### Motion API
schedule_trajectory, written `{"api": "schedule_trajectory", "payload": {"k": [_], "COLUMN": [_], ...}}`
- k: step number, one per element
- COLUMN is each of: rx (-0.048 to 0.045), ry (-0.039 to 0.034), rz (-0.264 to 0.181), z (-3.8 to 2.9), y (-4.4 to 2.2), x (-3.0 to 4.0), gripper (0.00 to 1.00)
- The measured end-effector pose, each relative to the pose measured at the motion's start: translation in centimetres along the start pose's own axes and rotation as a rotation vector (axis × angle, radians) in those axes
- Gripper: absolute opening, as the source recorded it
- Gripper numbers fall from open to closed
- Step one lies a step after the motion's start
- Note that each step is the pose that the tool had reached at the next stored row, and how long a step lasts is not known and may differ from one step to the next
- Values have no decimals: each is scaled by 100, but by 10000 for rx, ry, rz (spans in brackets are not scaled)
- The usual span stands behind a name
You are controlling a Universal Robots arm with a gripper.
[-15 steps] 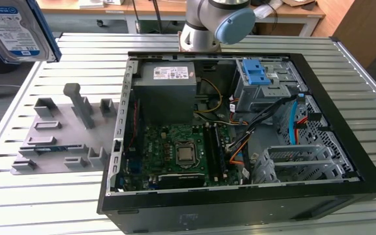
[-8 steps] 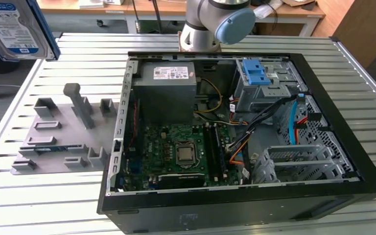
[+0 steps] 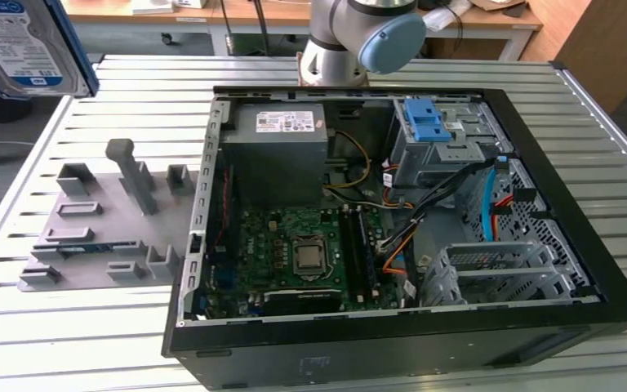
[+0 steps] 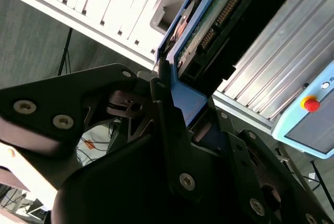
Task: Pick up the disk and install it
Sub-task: 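Pick up the disk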
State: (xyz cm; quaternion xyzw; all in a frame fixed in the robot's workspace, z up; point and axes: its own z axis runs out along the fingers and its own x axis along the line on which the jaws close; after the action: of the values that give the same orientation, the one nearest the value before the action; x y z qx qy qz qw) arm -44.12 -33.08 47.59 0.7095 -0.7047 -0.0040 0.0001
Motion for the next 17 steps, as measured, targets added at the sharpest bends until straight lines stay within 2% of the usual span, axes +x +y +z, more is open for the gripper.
{"api": "schedule_trajectory", "payload": {"k": [11, 17], "rx": [-1, 1], "ry": [1, 0], "rz": [1, 0], "z": [-43, -111], "y": [1, 1], "x": [0, -1], "gripper": [36, 36]}}
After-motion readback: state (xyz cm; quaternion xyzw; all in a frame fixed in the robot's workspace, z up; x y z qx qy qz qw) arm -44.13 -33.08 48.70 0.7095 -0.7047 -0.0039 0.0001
